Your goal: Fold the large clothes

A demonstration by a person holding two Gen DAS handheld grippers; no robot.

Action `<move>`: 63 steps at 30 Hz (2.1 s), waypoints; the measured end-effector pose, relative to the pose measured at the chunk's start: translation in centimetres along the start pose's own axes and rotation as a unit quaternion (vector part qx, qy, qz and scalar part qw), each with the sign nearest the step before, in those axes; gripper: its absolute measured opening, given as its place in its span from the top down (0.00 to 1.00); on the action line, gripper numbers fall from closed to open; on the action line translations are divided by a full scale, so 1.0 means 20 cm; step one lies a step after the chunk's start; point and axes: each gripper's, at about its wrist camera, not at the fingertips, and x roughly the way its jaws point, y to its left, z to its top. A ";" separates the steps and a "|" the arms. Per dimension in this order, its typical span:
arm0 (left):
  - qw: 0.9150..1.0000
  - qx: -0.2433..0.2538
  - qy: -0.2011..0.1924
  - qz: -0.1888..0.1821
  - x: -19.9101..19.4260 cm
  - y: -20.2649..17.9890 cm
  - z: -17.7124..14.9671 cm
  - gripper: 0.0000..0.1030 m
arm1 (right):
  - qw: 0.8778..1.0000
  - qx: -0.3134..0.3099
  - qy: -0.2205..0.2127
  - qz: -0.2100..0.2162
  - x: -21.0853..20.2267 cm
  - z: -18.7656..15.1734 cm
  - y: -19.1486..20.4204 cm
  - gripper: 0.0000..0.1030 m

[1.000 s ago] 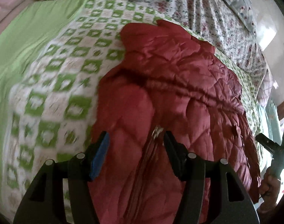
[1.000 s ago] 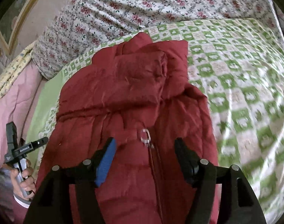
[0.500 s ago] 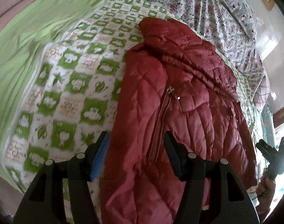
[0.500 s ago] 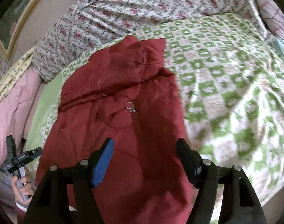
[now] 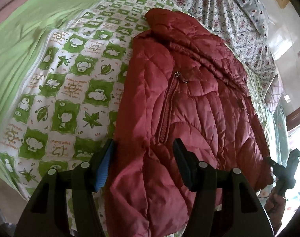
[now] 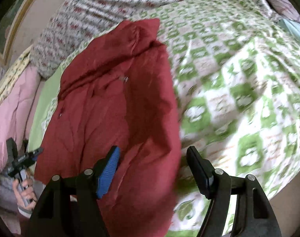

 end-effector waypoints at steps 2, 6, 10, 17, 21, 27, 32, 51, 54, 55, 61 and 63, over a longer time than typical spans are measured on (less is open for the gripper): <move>1.000 0.004 0.002 -0.001 0.00 0.00 -0.01 0.43 | 1.000 -0.009 0.009 0.000 0.01 -0.02 0.02 0.30; 1.000 0.010 0.009 0.000 0.00 0.00 -0.05 0.43 | 1.000 -0.027 0.012 0.004 -0.02 -0.08 0.03 0.51; 1.000 0.011 0.023 -0.003 0.02 0.02 -0.11 0.43 | 0.999 -0.016 0.007 0.033 -0.08 -0.12 -0.02 0.64; 0.999 0.014 0.032 -0.026 0.02 0.02 -0.18 0.43 | 0.998 -0.007 0.011 0.055 -0.09 -0.13 -0.02 0.62; 0.998 0.040 0.028 -0.028 0.00 -0.04 -0.22 0.43 | 0.998 -0.005 0.015 0.058 -0.08 -0.14 -0.02 0.59; 0.997 0.066 0.022 -0.027 -0.03 -0.09 -0.25 0.53 | 0.998 -0.013 0.011 0.060 -0.09 -0.15 -0.01 0.59; 0.996 0.075 0.000 -0.045 -0.08 -0.13 -0.23 0.76 | 0.997 -0.029 -0.006 0.073 -0.13 -0.14 0.05 0.69; 0.985 0.065 -0.134 -0.089 -0.37 -0.25 0.07 0.82 | 0.978 -0.024 -0.113 0.172 -0.33 0.17 0.12 0.74; 0.983 0.068 -0.146 -0.090 -0.39 -0.27 0.14 0.82 | 0.976 -0.026 -0.128 0.176 -0.34 0.26 0.13 0.74; 0.982 0.068 -0.149 -0.090 -0.39 -0.27 0.17 0.82 | 0.975 -0.030 -0.133 0.173 -0.33 0.29 0.14 0.74; 0.979 0.072 -0.170 -0.080 -0.39 -0.32 0.35 0.82 | 0.975 -0.056 -0.161 0.144 -0.33 0.48 0.20 0.74; 0.979 0.070 -0.176 -0.081 -0.39 -0.34 0.41 0.82 | 0.974 -0.058 -0.170 0.138 -0.32 0.54 0.21 0.74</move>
